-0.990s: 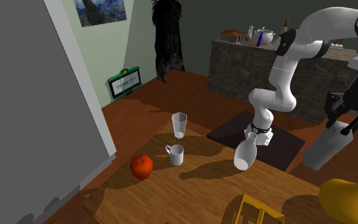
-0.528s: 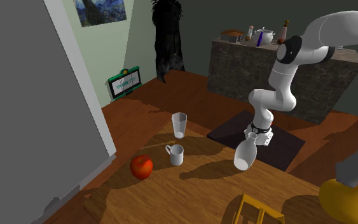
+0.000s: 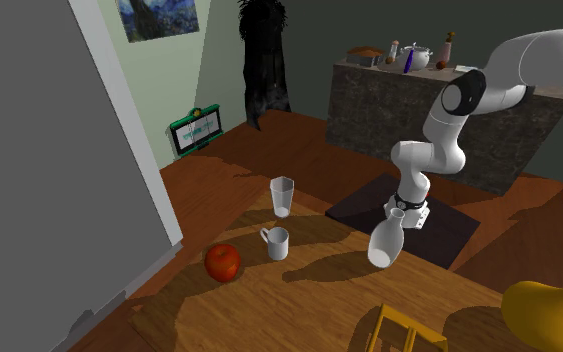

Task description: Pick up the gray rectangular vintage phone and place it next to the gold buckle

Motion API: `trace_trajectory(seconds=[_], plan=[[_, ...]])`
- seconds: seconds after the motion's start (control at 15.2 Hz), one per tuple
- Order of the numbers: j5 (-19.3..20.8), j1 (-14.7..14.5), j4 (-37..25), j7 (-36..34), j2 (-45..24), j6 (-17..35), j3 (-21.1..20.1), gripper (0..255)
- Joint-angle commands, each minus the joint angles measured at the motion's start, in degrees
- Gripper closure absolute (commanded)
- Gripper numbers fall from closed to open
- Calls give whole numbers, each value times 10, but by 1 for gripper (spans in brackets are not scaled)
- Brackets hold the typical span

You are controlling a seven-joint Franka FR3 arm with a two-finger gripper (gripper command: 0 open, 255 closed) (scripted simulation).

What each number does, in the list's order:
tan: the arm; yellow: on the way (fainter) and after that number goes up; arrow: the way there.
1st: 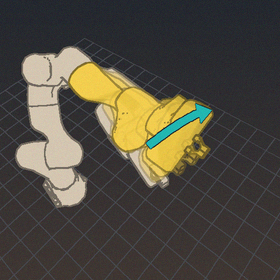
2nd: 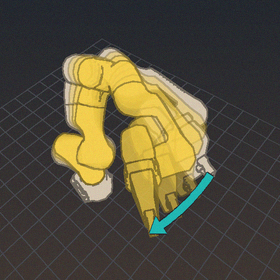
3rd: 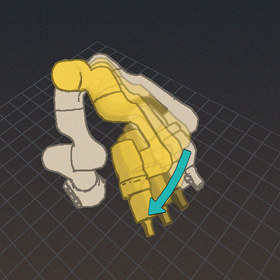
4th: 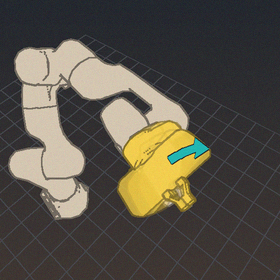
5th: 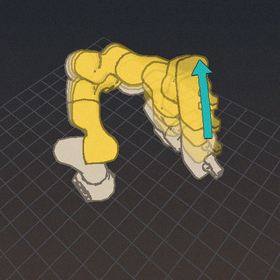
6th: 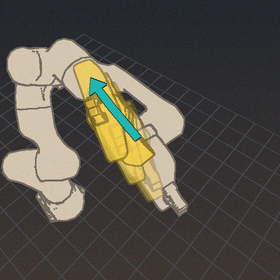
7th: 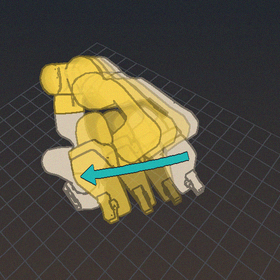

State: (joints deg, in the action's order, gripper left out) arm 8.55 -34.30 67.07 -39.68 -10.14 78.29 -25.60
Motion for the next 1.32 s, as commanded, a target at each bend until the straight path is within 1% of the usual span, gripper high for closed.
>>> trace_trajectory(seconds=[0.0,0.59,1.25], plan=[[-5,4,30,0,10,21,1,255],[-24,18,152,4,50,108,6,255],[-34,24,256,5,72,192,10,255]])
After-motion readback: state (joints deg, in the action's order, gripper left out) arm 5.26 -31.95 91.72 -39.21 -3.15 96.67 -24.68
